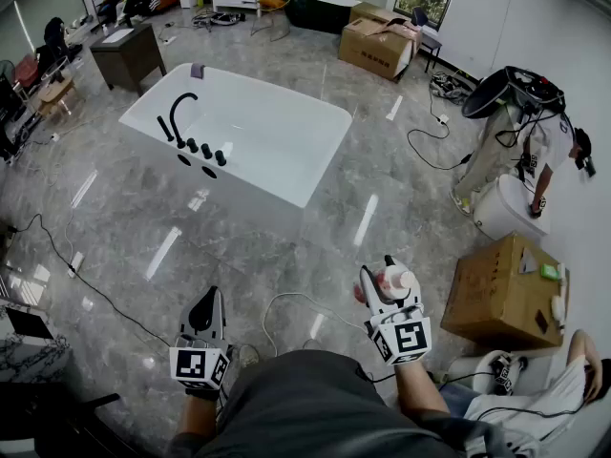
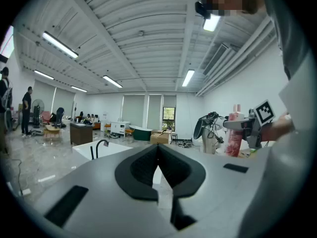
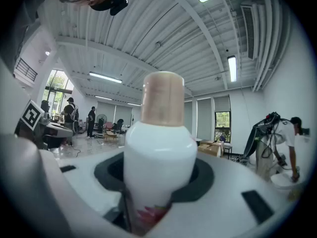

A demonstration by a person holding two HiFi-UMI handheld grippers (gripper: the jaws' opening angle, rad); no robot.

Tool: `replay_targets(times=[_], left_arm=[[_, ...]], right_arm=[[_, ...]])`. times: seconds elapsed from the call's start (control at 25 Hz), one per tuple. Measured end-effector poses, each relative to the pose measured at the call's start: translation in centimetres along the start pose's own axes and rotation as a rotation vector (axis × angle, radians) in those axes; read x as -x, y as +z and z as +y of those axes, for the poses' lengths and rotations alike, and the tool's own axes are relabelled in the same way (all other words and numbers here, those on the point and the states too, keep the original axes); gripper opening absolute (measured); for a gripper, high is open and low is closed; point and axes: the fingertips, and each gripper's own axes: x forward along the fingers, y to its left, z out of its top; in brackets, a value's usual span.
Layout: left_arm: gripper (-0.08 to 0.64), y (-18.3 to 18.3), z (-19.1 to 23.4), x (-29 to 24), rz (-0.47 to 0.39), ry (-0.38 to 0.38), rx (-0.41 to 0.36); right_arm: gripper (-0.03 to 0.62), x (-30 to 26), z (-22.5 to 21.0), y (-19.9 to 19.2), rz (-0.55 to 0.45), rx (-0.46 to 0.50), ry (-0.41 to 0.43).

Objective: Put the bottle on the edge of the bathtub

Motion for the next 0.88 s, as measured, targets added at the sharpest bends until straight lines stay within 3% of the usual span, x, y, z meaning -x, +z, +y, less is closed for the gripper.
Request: replay_targets(times=[0.16, 0.28, 0.88], left_arm=[[0.000, 2.6, -2.2, -1.6, -0.050, -0.036, -0.058], [0.000, 3.3, -2.4, -2.1, -0.059, -0.047, -0.055], [0.000, 0.3, -3.1, -3.4, -0.015, 0.023, -0.007]], right_arm=[[0.202, -0.3, 0.1, 0.7, -0.008, 0.006, 0.015], [0.202, -0.5, 0.3, 1.1, -0.011, 0.014, 0.026], [0.202, -3.2, -1.1, -0.3, -0.010, -0.019, 0.130]])
